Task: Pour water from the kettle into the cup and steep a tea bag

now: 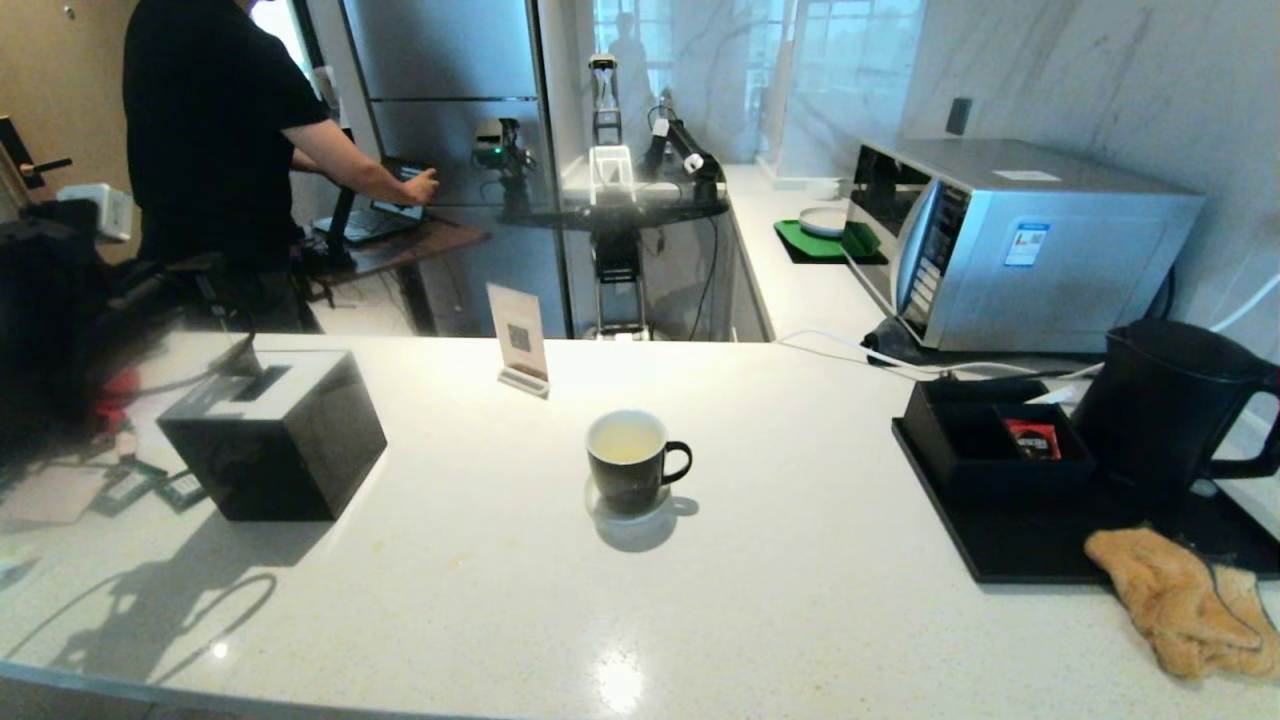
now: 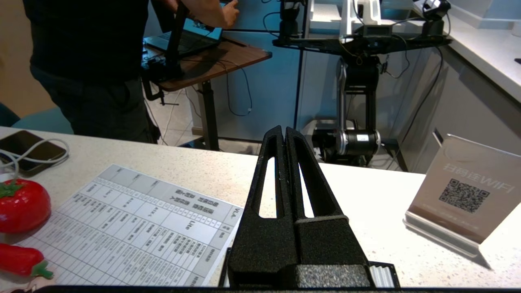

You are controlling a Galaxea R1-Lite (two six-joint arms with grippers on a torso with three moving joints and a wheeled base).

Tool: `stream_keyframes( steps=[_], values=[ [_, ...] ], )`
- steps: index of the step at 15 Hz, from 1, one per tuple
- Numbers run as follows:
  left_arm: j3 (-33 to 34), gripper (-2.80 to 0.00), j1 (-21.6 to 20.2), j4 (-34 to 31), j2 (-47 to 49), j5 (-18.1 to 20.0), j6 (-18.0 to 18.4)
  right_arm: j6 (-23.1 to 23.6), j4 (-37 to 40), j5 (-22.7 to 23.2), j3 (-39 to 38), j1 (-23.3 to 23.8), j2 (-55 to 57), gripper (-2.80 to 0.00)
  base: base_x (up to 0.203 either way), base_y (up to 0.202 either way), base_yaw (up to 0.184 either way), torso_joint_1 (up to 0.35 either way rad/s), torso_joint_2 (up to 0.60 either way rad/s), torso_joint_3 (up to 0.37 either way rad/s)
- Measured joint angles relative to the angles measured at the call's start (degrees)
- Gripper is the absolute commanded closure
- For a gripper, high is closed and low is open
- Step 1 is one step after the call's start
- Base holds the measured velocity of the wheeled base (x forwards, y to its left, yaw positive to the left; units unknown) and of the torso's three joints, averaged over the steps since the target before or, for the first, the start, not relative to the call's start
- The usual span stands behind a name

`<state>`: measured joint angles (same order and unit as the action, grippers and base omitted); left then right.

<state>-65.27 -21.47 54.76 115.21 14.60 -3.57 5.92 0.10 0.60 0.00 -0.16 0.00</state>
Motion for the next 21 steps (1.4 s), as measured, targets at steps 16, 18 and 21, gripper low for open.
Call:
stream_keyframes(
  steps=[16,18,21],
  values=[
    [1.13,0.0,-0.34,0.1,0.71,0.0,0.1,-0.02,0.0,0.0,0.0,0.0,0.0,0.0,0.0,0.0,0.0,0.0,0.0,0.0],
    [1.11,0.0,-0.17,0.11,1.07,0.0,0.1,-0.04,-0.02,0.0,0.0,0.0,0.0,0.0,0.0,0.0,0.0,0.0,0.0,0.0],
    [1.07,0.0,0.06,0.11,1.63,0.05,0.11,-0.02,0.0,-0.02,0.0,0.0,0.0,0.0,0.0,0.0,0.0,0.0,0.0,0.0]
  ],
)
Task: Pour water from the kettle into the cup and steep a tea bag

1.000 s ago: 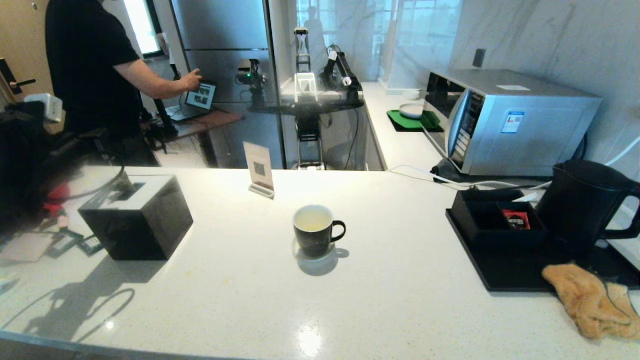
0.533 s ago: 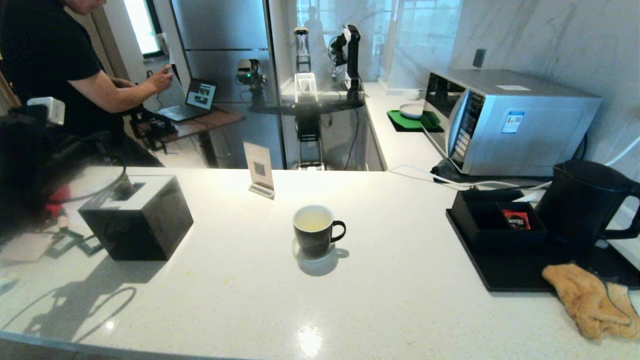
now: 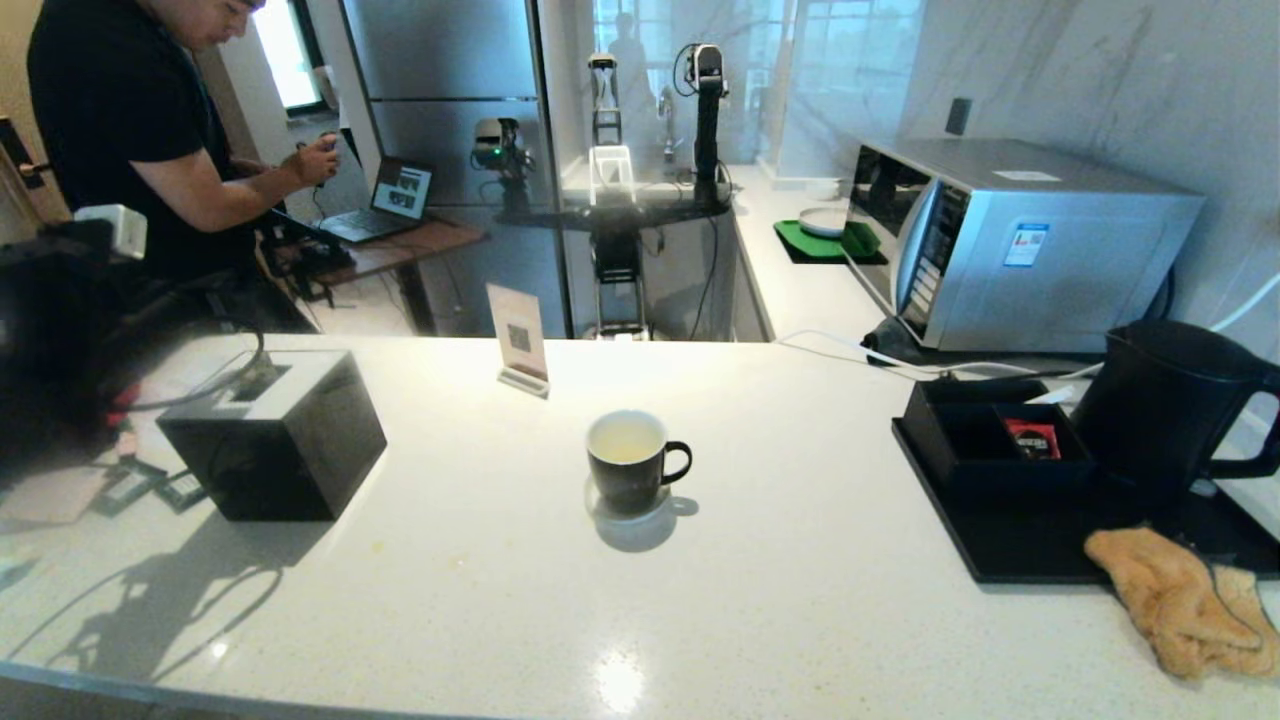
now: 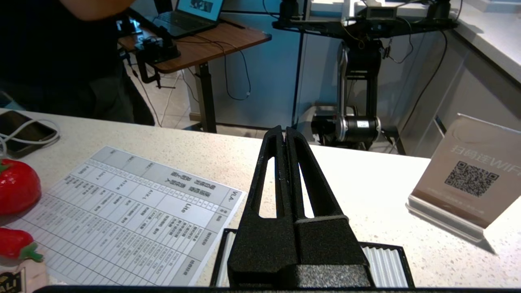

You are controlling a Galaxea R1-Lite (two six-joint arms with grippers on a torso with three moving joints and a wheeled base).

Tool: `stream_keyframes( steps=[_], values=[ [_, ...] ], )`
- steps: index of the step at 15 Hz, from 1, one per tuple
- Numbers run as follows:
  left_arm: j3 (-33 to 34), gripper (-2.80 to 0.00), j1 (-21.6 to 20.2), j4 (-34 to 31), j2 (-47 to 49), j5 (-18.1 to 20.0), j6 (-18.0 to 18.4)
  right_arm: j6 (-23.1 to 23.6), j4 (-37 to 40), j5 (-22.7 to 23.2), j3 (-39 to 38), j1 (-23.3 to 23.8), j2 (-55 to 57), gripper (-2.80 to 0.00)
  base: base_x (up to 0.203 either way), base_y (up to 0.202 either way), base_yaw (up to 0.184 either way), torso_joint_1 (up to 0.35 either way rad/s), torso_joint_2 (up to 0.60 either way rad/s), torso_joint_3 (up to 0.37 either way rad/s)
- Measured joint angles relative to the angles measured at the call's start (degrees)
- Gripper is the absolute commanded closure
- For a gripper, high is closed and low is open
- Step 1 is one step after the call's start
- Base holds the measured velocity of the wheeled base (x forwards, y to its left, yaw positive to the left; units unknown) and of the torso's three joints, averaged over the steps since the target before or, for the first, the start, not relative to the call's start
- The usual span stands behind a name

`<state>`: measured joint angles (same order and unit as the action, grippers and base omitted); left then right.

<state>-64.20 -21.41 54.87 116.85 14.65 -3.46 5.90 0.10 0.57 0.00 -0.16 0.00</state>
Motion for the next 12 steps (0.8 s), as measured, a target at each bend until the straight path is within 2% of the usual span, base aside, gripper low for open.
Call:
stream_keyframes(
  steps=[12],
  values=[
    [0.11,0.0,0.88,-0.05,2.03,0.04,0.02,0.0,0.0,0.02,0.0,0.0,0.0,0.0,0.0,0.0,0.0,0.0,0.0,0.0]
  ],
)
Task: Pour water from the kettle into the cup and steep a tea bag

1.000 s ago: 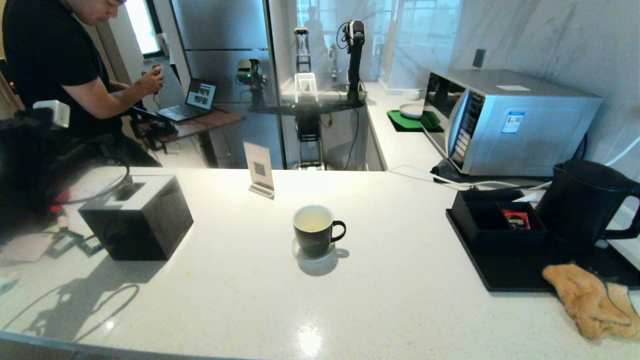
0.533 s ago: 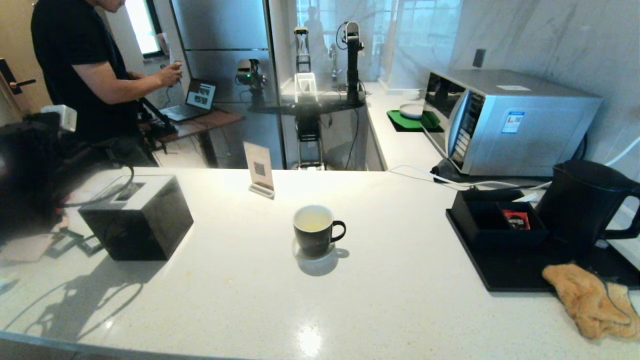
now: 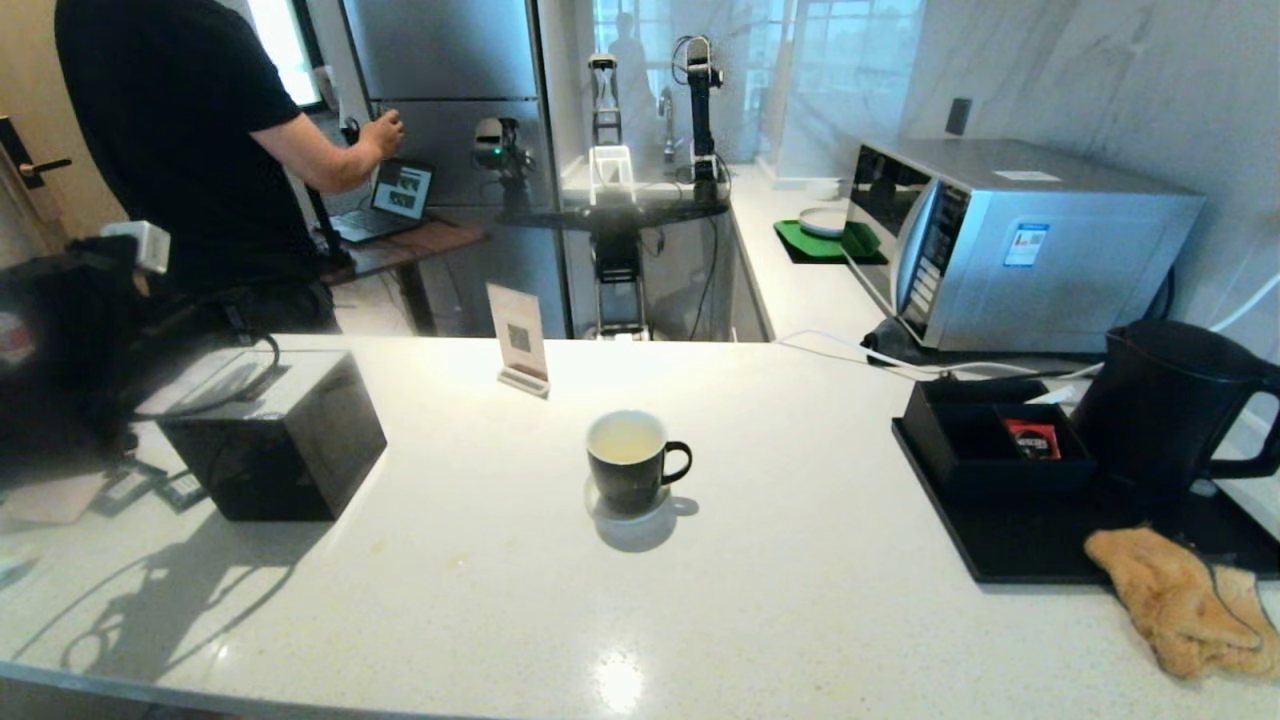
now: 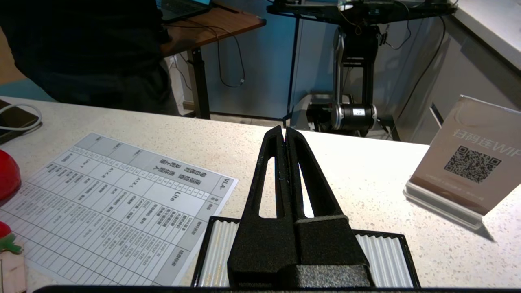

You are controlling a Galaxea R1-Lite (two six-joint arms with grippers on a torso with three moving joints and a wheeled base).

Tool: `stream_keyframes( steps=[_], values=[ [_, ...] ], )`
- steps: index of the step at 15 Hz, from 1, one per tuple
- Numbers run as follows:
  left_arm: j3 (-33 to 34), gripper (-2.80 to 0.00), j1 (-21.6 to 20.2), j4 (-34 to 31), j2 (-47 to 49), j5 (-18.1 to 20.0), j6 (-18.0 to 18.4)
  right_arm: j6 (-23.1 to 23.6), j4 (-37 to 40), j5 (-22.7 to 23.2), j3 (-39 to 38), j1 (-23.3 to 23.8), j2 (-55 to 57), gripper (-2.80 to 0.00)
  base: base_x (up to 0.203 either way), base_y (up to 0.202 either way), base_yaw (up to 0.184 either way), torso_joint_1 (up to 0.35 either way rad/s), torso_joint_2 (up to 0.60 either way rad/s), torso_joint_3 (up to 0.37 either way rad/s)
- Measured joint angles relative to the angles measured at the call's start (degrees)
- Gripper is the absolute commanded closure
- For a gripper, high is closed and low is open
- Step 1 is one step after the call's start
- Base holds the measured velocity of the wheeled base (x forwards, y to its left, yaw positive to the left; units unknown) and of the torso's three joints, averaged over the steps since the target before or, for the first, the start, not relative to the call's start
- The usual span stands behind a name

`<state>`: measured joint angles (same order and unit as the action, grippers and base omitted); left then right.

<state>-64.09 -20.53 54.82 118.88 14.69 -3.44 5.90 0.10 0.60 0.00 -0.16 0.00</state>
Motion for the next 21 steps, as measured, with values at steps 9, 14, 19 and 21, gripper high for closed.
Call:
stream_keyframes(
  steps=[9,14,19,21],
  values=[
    [0.04,0.0,0.41,-0.02,0.66,-0.11,-0.04,0.0,0.0,-0.02,0.0,0.0,0.0,0.0,0.0,0.0,0.0,0.0,0.0,0.0],
    [0.94,0.0,0.41,0.04,0.63,-0.04,-0.02,0.0,0.0,-0.03,0.0,0.0,0.0,0.0,0.0,0.0,0.0,0.0,0.0,0.0],
    [0.98,-2.8,0.35,0.04,0.63,-0.09,-0.04,-0.01,0.01,-0.01,0.0,0.0,0.0,0.0,0.0,0.0,0.0,0.0,0.0,0.0],
    [0.98,-2.8,0.33,0.22,0.61,-0.06,-0.04,0.02,0.0,0.0,0.0,0.0,0.0,0.0,0.0,0.0,0.0,0.0,0.0,0.0]
  ],
)
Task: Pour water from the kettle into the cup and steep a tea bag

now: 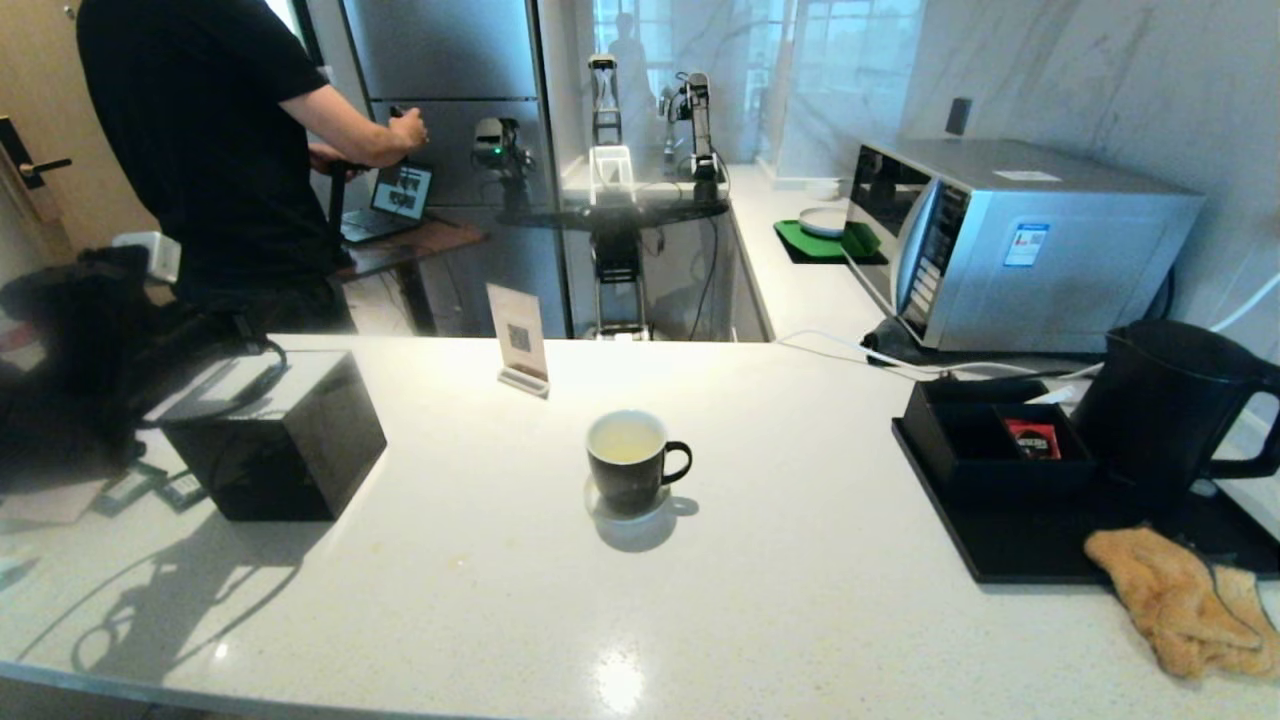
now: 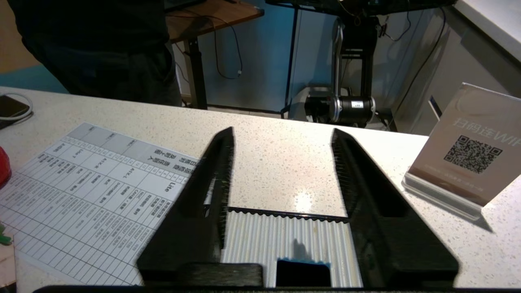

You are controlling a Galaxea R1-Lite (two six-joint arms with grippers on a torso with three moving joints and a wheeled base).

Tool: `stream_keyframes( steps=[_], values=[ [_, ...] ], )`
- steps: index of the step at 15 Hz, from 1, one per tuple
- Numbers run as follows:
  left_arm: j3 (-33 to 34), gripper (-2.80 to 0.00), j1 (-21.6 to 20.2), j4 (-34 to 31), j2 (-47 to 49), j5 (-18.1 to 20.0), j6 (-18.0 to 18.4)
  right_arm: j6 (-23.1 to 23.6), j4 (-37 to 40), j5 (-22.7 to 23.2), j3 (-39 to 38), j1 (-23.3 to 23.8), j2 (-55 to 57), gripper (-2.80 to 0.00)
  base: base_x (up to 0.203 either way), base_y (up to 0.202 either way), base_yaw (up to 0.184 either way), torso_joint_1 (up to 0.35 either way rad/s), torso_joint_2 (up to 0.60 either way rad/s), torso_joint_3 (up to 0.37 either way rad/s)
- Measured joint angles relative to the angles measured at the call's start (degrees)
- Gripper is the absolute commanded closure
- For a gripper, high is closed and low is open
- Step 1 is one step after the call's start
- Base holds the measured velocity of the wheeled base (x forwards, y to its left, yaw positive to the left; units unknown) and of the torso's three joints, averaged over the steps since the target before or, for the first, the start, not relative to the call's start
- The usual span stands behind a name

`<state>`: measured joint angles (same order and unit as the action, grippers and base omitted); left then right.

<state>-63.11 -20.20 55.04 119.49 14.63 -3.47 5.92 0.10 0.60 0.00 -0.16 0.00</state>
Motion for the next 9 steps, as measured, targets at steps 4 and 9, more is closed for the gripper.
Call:
stream_keyframes(
  steps=[4,9],
  values=[
    [0.05,-2.8,-0.09,1.11,-0.1,0.06,-0.09,0.0,0.0,-0.02,0.0,0.0,0.0,0.0,0.0,0.0,0.0,0.0,0.0,0.0],
    [0.38,-2.8,-0.13,1.51,-0.86,0.06,-0.1,0.01,0.0,-0.02,0.0,0.0,0.0,0.0,0.0,0.0,0.0,0.0,0.0,0.0]
  ],
)
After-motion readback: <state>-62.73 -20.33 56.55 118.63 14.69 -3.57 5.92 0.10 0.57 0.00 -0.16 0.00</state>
